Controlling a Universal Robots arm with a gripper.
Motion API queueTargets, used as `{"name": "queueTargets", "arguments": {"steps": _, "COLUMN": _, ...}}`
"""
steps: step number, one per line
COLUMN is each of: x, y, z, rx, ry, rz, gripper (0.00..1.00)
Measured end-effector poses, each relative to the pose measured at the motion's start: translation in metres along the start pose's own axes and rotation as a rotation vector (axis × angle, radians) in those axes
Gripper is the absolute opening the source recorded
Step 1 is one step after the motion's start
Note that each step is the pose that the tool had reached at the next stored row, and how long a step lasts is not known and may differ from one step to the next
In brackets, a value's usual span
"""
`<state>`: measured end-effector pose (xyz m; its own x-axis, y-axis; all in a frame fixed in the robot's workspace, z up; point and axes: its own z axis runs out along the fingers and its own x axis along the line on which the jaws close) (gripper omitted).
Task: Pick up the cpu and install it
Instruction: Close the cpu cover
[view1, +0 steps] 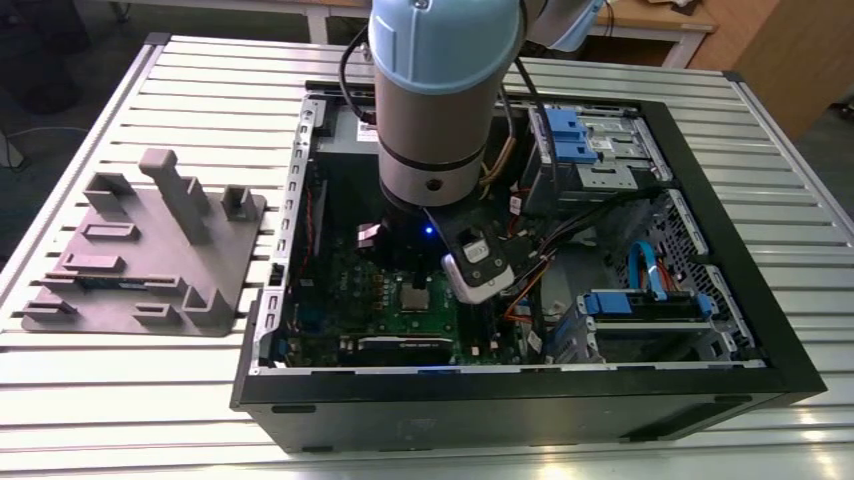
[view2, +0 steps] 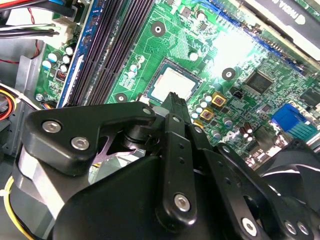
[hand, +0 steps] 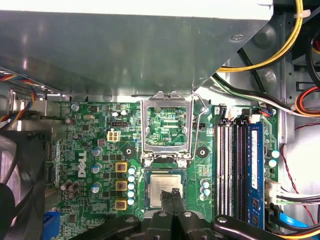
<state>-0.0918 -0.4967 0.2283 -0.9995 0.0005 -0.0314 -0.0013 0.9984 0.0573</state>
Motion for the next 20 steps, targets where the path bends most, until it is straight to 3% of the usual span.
{"name": "queueTargets", "arguments": {"steps": 20, "x": -0.0047, "y": 0.0007, "z": 0.0008, "rx": 0.0005, "ry": -0.0004, "rz": 0.013, "gripper": 0.10}}
